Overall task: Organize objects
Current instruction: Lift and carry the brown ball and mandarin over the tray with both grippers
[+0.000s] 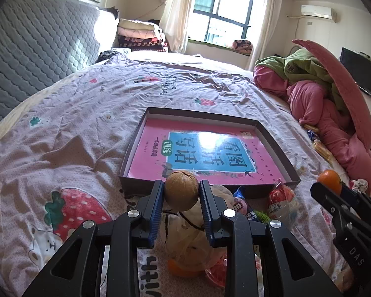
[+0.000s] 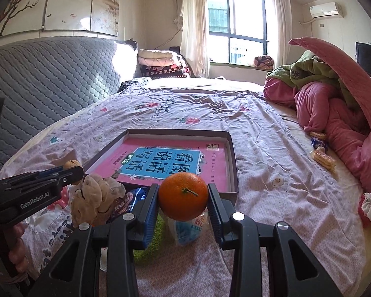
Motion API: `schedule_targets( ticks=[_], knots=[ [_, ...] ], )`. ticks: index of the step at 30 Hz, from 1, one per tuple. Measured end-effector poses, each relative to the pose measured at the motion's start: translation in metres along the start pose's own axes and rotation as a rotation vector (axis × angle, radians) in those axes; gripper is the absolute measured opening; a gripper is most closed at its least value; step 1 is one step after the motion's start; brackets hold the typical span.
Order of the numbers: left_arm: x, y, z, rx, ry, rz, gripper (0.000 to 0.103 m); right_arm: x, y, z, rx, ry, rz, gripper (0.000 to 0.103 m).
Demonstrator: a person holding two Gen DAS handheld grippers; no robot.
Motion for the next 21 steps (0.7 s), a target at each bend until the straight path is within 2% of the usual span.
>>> schedule_targets(
  ticks=[8,21],
  knots=[
    [-0.019,-0.016,0.005,-0.018,-0.034,0.005,0.029,-0.013,-0.018,0.013,-0.019,0.016,0.012,0.038],
    [-0.043,-0.038,0.003,0.000,-0.038,-0.004,0.029,-0.039,-0.036,0.020,-0.010,0.028,-0.004,0.038]
  ],
)
Point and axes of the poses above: each gripper's, at about its wrist camera, not at the fingertips, and x roughly against the way its jaws point, z to its right, y to its underside, the point moved 4 cm from there along -x, roughly the way its jaws point, and after that the axes turned 3 degrees about -y, right-handed, at the moved point
